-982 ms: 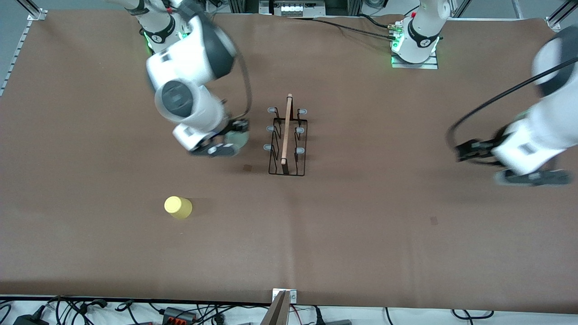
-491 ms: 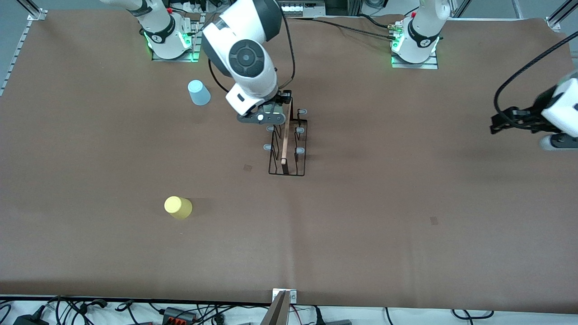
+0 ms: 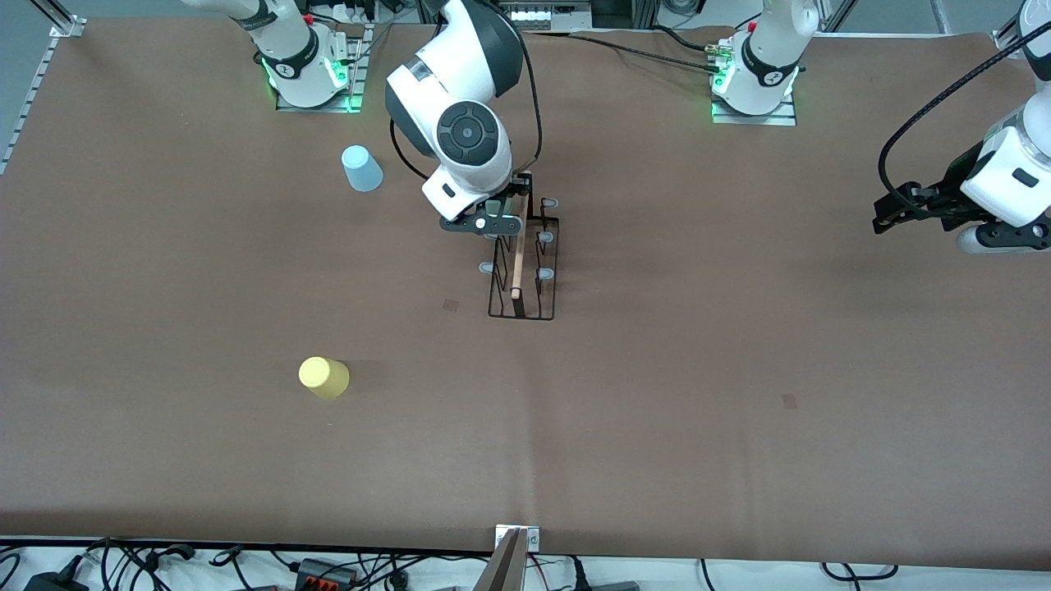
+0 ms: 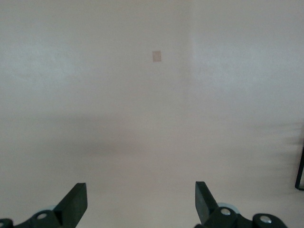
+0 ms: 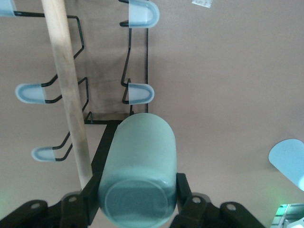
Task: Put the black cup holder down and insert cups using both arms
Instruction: 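Hang the cup on the holder with the right gripper while the left gripper retreats, then release the teal cup and grasp the yellow cup with the right gripper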
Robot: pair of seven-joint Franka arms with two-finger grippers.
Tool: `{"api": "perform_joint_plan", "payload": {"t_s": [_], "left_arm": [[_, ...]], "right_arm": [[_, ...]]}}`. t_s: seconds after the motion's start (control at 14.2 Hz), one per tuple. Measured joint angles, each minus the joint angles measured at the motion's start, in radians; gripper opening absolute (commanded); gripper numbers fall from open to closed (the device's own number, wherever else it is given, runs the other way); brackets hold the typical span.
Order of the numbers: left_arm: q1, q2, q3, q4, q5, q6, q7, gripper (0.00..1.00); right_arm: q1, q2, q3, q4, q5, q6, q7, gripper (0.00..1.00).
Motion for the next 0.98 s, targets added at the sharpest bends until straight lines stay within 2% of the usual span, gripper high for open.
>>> {"api": "perform_joint_plan", "payload": {"t_s": [0.42, 0.49, 0.56, 0.63, 0.98], "left_arm": [[-0.022, 0.0, -0.027, -0.001, -0.006, 0.002, -0.002, 1.0], [-0.025, 0.0, -0.037, 0.0, -0.006, -0.001, -0.006, 1.0], [-0.028, -0.001, -0.046, 0.005, -0.007, -0.007, -0.008, 1.0], [-0.028, -0.003, -0.053, 0.016, -0.014, -0.025, -0.009, 1.0], [-0.024, -0.013, -0.059, 0.084, -0.112, -0.175, -0.009, 1.0]], "right_arm": [[0.006, 0.021, 0.0, -0.013, 0.001, 0.002, 0.0, 0.22], [0.008, 0.03, 0.0, -0.013, 0.001, 0.007, 0.0, 0.3], [0.009, 0.038, 0.0, -0.013, 0.001, 0.013, 0.0, 0.76], [0.009, 0.044, 0.0, -0.013, 0.001, 0.019, 0.0, 1.0], [0.003, 0.042, -0.022, 0.013, 0.0, 0.037, 0.001, 1.0]]}}
